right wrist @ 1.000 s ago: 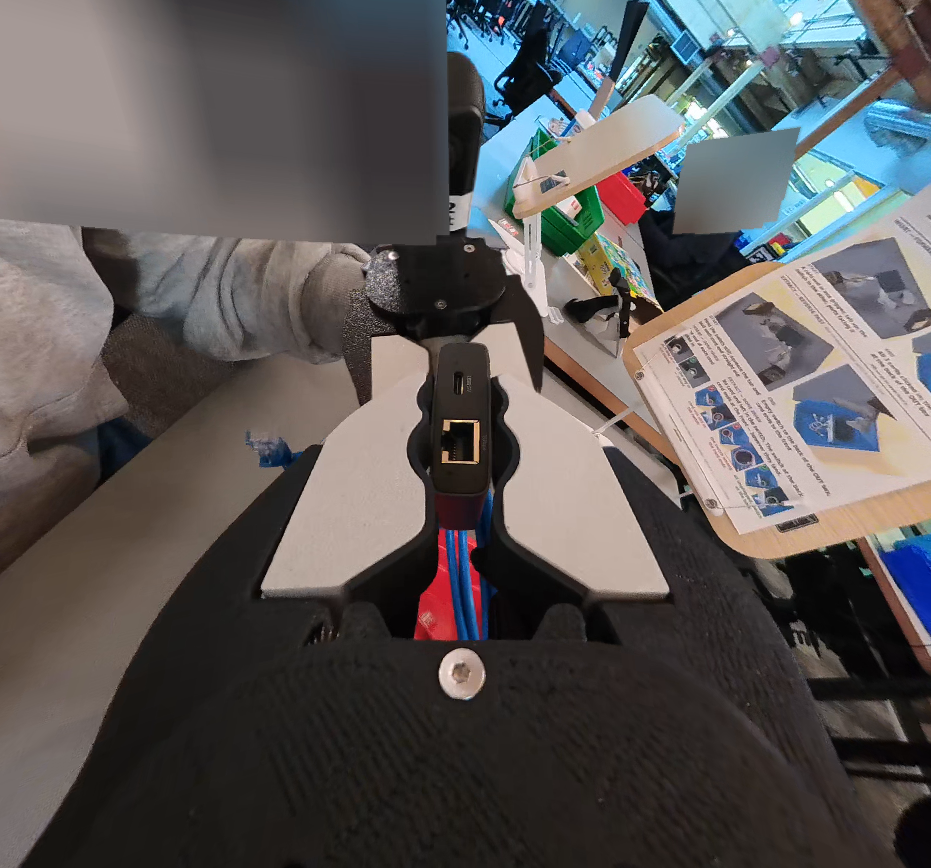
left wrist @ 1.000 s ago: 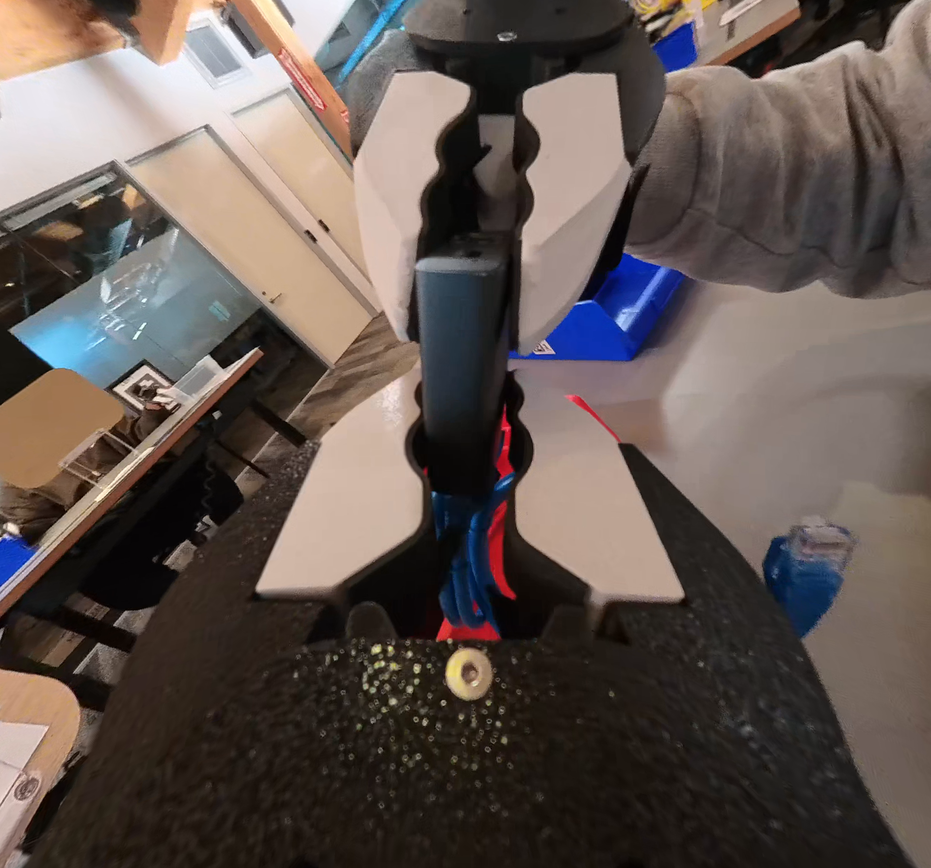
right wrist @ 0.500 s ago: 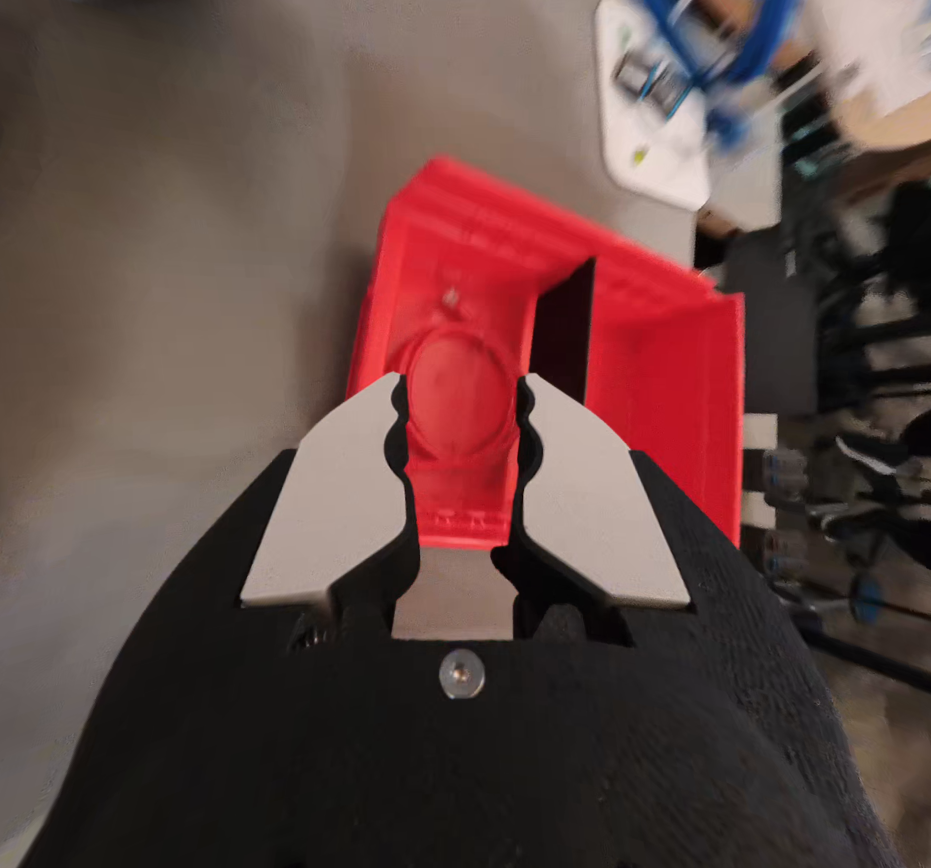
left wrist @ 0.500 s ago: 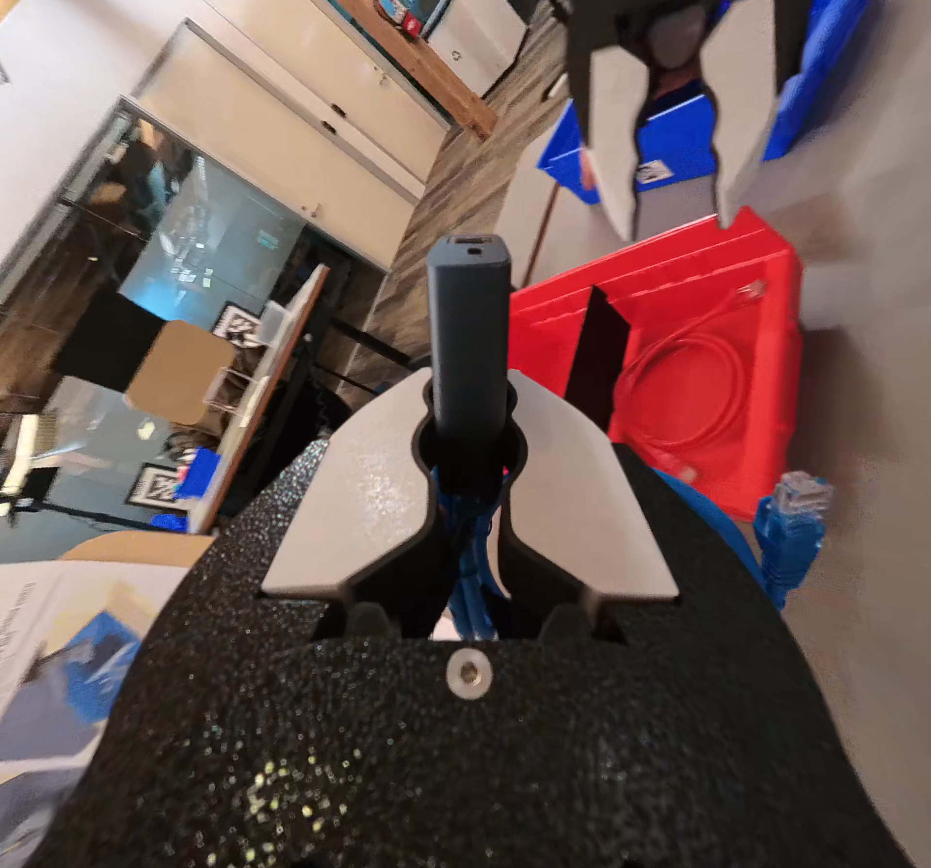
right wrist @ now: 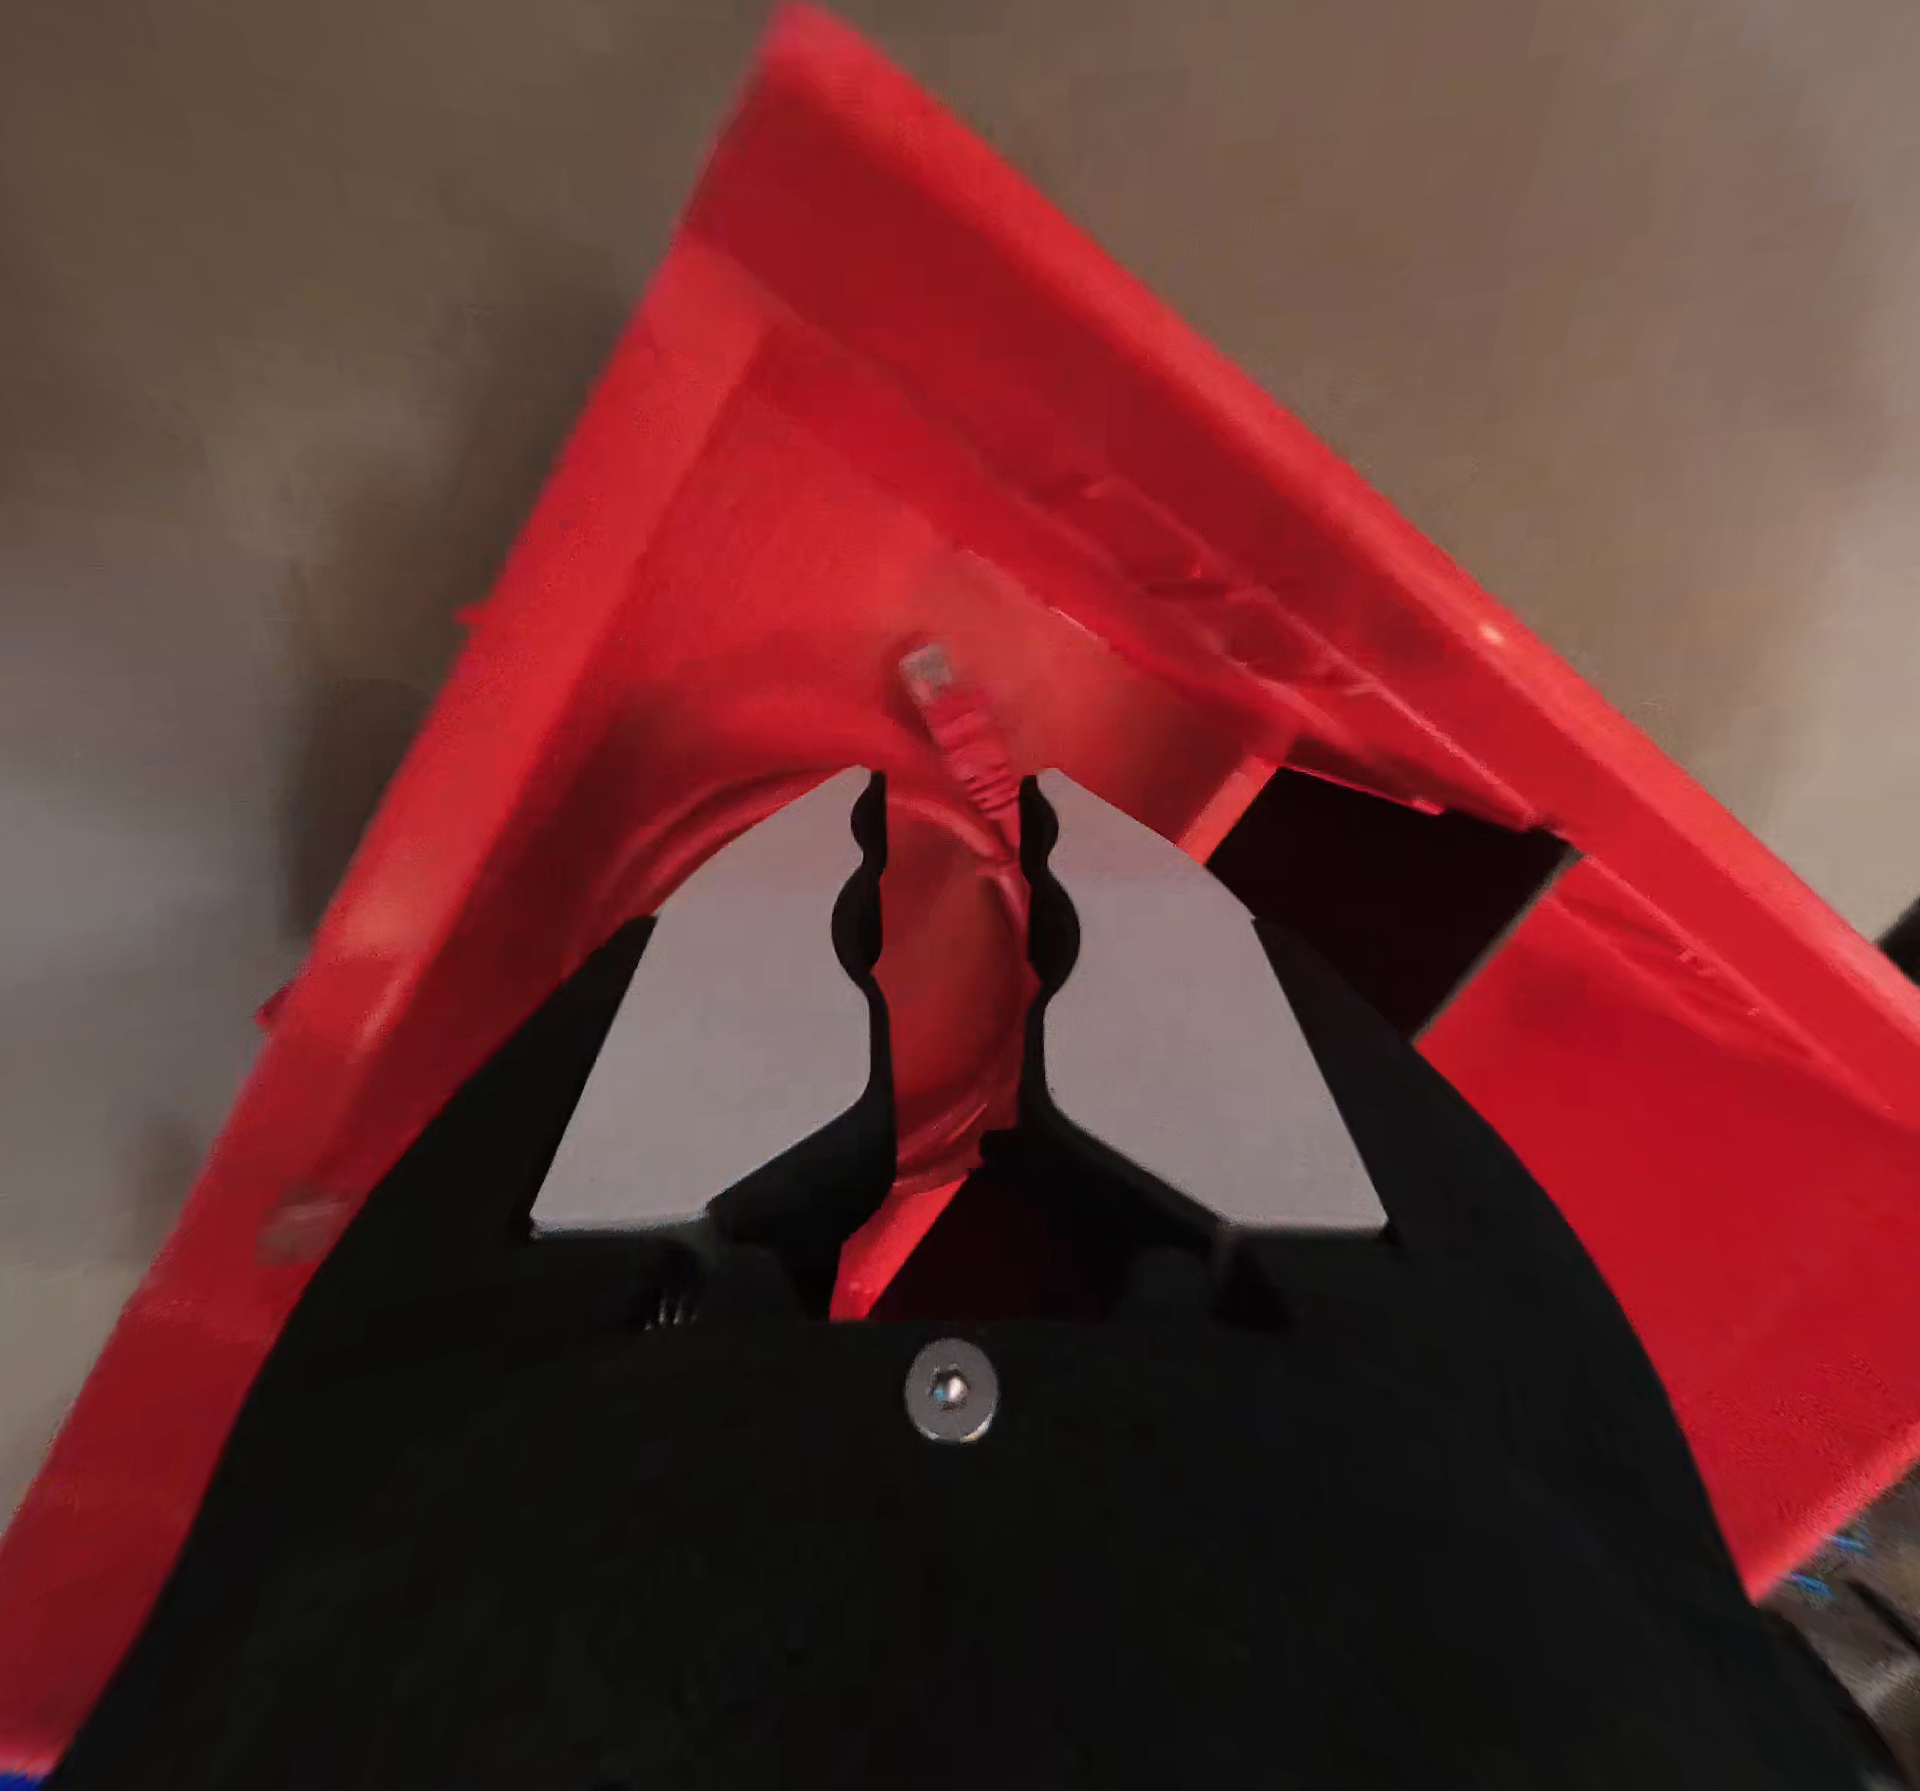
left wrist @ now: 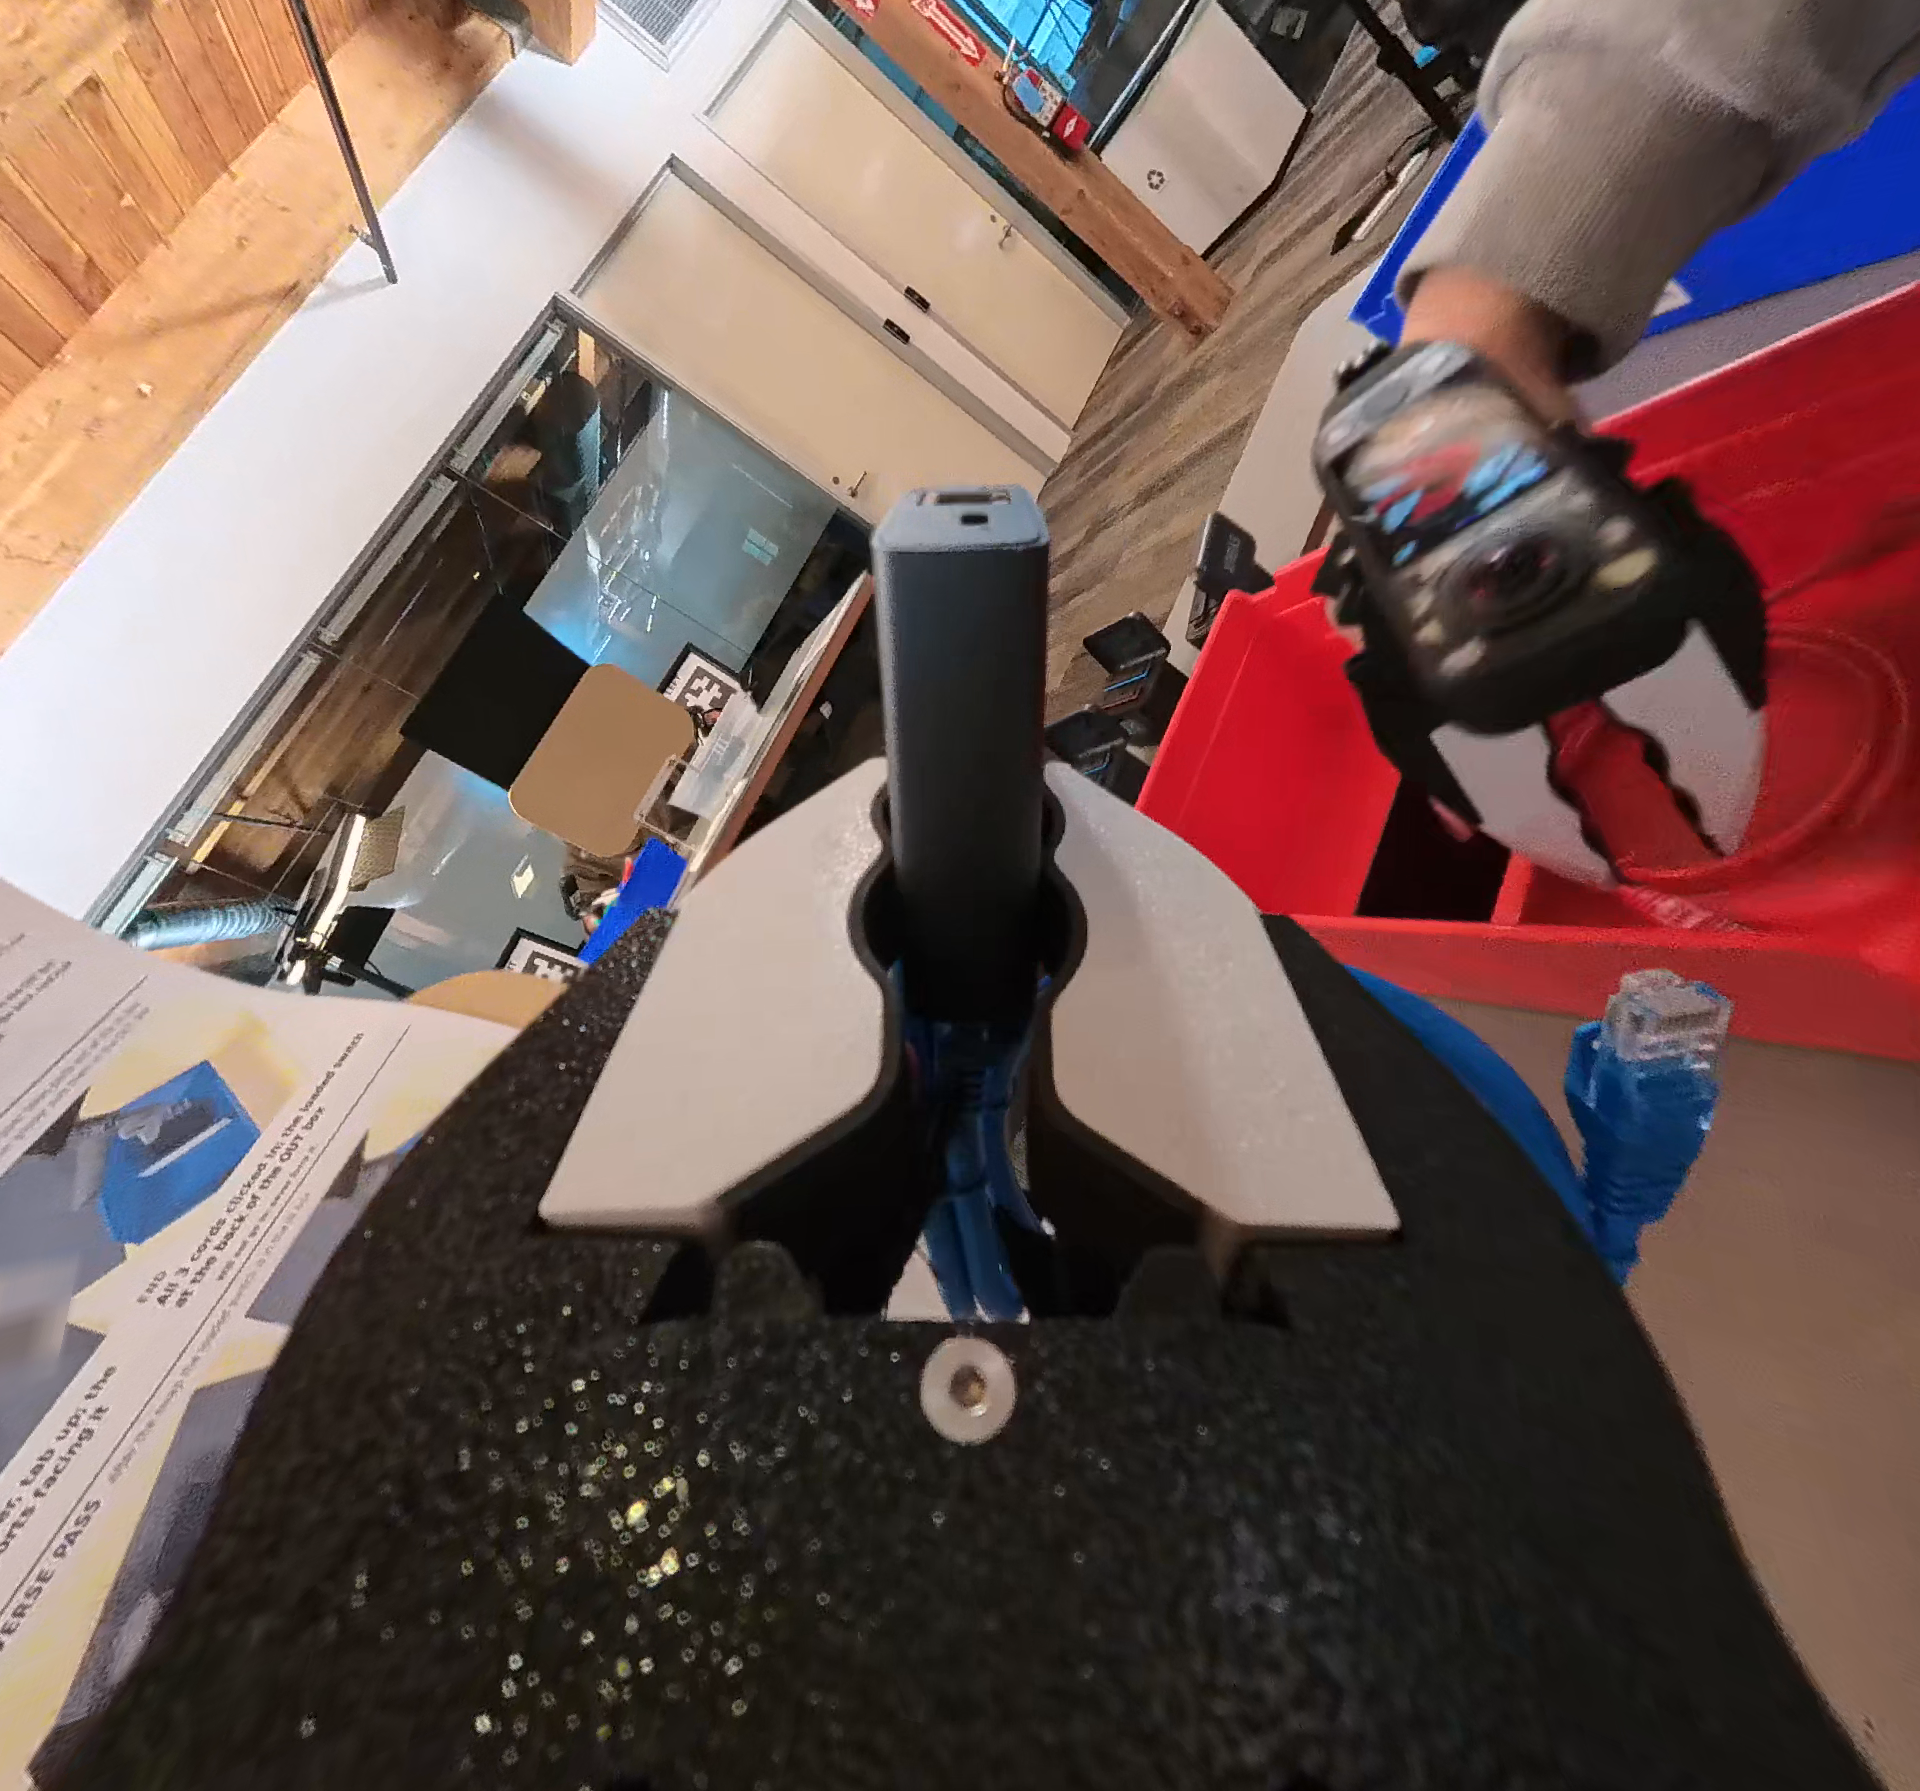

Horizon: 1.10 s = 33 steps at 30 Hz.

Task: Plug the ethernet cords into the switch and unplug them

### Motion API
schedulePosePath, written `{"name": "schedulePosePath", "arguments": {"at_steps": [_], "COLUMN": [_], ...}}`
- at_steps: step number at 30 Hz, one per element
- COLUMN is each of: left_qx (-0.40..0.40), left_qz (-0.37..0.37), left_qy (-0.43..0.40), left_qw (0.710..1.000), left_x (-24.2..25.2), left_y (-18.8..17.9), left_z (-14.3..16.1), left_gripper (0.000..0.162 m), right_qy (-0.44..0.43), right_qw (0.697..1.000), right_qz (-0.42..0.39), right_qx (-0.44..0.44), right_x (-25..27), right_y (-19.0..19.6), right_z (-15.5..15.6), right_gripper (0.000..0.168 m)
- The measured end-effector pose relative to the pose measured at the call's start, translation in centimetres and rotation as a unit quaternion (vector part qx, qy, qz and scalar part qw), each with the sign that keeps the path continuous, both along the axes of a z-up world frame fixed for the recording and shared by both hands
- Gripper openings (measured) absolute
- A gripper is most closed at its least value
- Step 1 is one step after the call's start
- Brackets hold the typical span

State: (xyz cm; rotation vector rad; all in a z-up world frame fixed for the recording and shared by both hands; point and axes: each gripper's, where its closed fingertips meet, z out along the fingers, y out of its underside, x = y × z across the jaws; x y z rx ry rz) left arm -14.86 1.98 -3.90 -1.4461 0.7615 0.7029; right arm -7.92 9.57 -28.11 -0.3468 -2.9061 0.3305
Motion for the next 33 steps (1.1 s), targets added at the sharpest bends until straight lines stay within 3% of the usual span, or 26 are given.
{"name": "schedulePosePath", "arguments": {"at_steps": [1, 9, 15, 19, 23, 27, 30, 33], "left_qx": [-0.001, -0.022, -0.039, -0.041, -0.035, -0.021, -0.001, 0.031], "left_qz": [0.002, 0.005, -0.015, -0.026, -0.025, -0.033, -0.055, -0.087], "left_qy": [-0.004, -0.009, -0.001, -0.004, -0.018, -0.029, -0.055, -0.077], "left_qw": [1.0, 1.0, 0.999, 0.999, 0.999, 0.999, 0.997, 0.993], "left_x": [-0.3, -1.5, -0.4, 0.2, 0.0, 0.0, 0.7, 2.1], "left_y": [-0.1, 0.0, 0.3, 0.3, 0.7, 1.0, 1.4, 1.9], "left_z": [-0.1, -1.1, -1.6, -1.6, -1.5, -1.1, -0.4, 0.7], "left_gripper": [0.021, 0.021, 0.021, 0.021, 0.021, 0.021, 0.021, 0.021], "right_qy": [-0.009, -0.084, -0.128, -0.135, -0.025, 0.185, 0.36, 0.523], "right_qw": [1.0, 0.996, 0.99, 0.988, 0.997, 0.982, 0.931, 0.847], "right_qz": [-0.004, 0.007, 0.008, 0.0, 0.005, -0.034, -0.063, -0.09], "right_qx": [0.001, -0.032, 0.059, 0.068, 0.073, 0.008, -0.006, 0.019], "right_x": [-0.7, -1.3, -0.4, 0.1, -0.7, -1.6, -0.6, 1.2], "right_y": [0.2, -0.7, 0.5, 0.6, 1.1, 0.9, 1.7, 2.7], "right_z": [-0.3, -1.9, -3.9, -3.8, -1.5, 6.1, 12.9, 19.4], "right_gripper": [0.023, 0.022, 0.028, 0.018, 0.017, 0.016, 0.016, 0.015]}}
